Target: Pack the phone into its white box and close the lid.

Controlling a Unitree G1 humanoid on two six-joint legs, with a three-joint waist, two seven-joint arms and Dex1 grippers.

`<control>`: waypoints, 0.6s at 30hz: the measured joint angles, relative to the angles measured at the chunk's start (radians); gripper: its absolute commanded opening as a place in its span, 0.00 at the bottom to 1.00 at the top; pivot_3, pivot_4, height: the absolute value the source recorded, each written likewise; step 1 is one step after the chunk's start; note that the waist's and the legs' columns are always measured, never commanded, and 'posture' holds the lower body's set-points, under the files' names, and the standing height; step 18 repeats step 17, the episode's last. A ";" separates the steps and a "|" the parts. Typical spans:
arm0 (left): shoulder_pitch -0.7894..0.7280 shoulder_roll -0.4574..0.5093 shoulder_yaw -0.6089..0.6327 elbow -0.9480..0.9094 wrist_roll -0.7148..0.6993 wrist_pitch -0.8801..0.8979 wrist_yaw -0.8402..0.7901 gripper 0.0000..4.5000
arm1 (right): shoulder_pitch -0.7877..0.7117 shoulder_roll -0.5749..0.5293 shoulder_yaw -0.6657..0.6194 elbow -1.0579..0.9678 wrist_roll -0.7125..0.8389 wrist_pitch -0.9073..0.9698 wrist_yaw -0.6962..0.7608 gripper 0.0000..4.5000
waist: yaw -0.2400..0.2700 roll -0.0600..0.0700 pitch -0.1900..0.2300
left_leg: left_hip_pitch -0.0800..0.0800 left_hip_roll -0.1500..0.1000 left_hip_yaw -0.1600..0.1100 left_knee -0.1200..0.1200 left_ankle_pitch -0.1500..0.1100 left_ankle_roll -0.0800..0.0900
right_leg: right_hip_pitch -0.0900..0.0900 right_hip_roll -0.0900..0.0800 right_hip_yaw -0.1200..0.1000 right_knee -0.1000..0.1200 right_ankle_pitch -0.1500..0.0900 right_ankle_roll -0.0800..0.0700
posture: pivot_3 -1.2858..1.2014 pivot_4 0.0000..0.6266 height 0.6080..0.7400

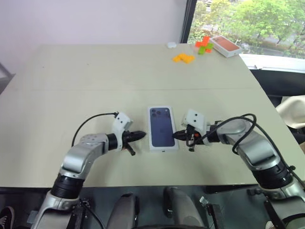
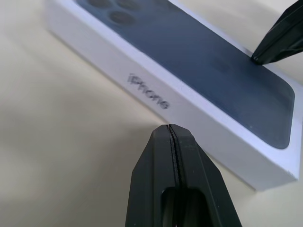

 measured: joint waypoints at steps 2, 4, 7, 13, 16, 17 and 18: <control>-0.005 0.043 0.065 0.024 -0.010 -0.021 -0.004 0.27 | -0.057 0.041 -0.110 0.057 0.058 0.034 -0.043 0.28 | 0.003 0.001 0.001 | -0.005 -0.001 0.001 0.000 0.000 -0.001 | -0.006 0.000 0.001 0.002 0.003 0.001 | 0.52 0.24 1.00; -0.005 0.084 0.127 0.049 -0.019 -0.033 -0.013 0.50 | -0.087 0.030 -0.196 0.071 0.092 0.044 -0.058 0.51 | 0.009 0.002 0.001 | -0.005 0.000 -0.001 0.000 0.000 0.000 | -0.006 0.000 -0.001 0.001 0.003 0.002 | 0.52 0.24 1.00; -0.004 0.134 0.198 0.067 -0.042 -0.059 -0.053 0.81 | -0.077 -0.007 -0.227 0.072 0.101 -0.002 -0.051 0.83 | 0.014 0.002 0.001 | -0.007 -0.002 -0.002 -0.001 -0.001 0.001 | -0.005 -0.003 -0.004 0.000 0.003 0.002 | 0.52 0.24 1.00; 0.042 0.243 0.285 0.145 -0.063 -0.143 -0.161 1.00 | 0.014 -0.111 -0.249 0.107 0.117 -0.109 0.026 1.00 | 0.008 0.002 0.001 | -0.007 -0.004 0.001 -0.001 -0.002 0.003 | -0.005 -0.006 -0.003 -0.001 0.002 0.001 | 0.52 0.24 1.00; 0.057 0.258 0.304 0.184 -0.062 -0.187 -0.187 1.00 | 0.030 -0.139 -0.259 0.151 0.122 -0.161 0.055 1.00 | 0.007 0.002 0.001 | -0.006 -0.003 0.002 0.000 -0.002 0.003 | -0.005 -0.006 -0.003 -0.001 0.001 -0.001 | 0.52 0.24 1.00; 0.061 0.259 0.307 0.192 -0.061 -0.207 -0.195 1.00 | 0.034 -0.144 -0.264 0.162 0.125 -0.180 0.067 1.00 | 0.007 0.002 0.001 | -0.006 -0.002 0.002 0.000 -0.002 0.003 | -0.005 -0.005 -0.003 -0.001 0.001 -0.001 | 0.52 0.24 1.00; 0.061 0.259 0.307 0.192 -0.061 -0.207 -0.195 1.00 | 0.034 -0.144 -0.264 0.162 0.125 -0.180 0.067 1.00 | 0.007 0.002 0.001 | -0.006 -0.002 0.002 0.000 -0.002 0.003 | -0.005 -0.005 -0.003 -0.001 0.001 -0.001 | 0.52 0.24 1.00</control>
